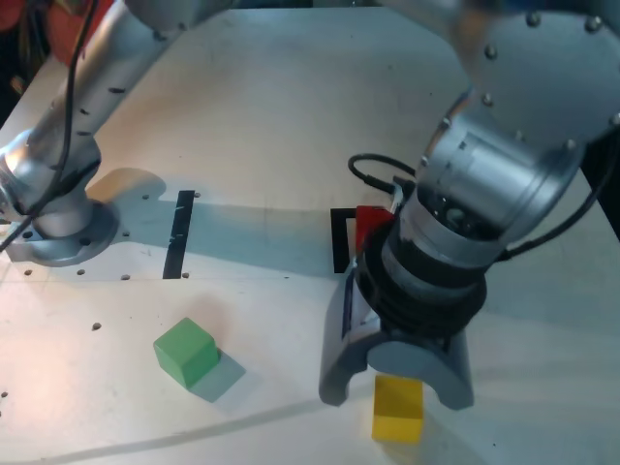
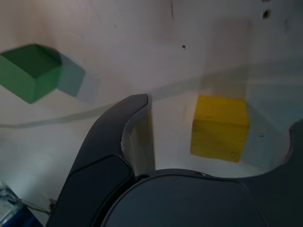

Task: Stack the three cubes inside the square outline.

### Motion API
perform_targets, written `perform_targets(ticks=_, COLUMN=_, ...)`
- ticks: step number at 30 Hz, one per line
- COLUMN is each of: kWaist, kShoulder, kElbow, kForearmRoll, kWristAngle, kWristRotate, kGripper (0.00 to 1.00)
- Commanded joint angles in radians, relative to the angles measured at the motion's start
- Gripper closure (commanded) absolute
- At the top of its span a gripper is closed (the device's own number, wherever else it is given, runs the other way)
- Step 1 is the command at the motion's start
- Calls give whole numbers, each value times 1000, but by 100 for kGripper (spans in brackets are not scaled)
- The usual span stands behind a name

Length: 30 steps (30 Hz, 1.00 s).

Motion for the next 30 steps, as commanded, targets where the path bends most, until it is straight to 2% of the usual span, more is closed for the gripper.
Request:
perform_targets(ticks=1, kWaist=1, kShoulder=25, kElbow=-18, kForearmRoll=5, kWristAngle=-5, kWristRotate=-4, kGripper=9)
perform_targets(ticks=5, kWaist=2, kShoulder=53, kElbow=-38, kForearmRoll=3, kWristAngle=-9, kWristRotate=-11, kGripper=12)
perform_targets(ticks=8, kWaist=2, kShoulder=63, kElbow=-43, kForearmRoll=3, kWristAngle=-14, kWristRotate=-20, kGripper=18)
perform_targets(ticks=16, kWaist=0, kShoulder=72, kElbow=-45, kForearmRoll=-35, kWristAngle=-5, kWristRotate=-35, kGripper=51)
perform_targets(ticks=21, kWaist=0, kShoulder=76, kElbow=-46, kForearmRoll=-55, kWristAngle=-4, kWristRotate=-33, kGripper=65)
perform_targets(ticks=22, kWaist=0, kShoulder=86, kElbow=-61, kForearmRoll=-66, kWristAngle=-7, kWristRotate=-17, kGripper=77)
perform_targets(ticks=30, kWaist=1, kShoulder=61, kElbow=-87, kForearmRoll=-30, kWristAngle=33, kWristRotate=25, kGripper=83)
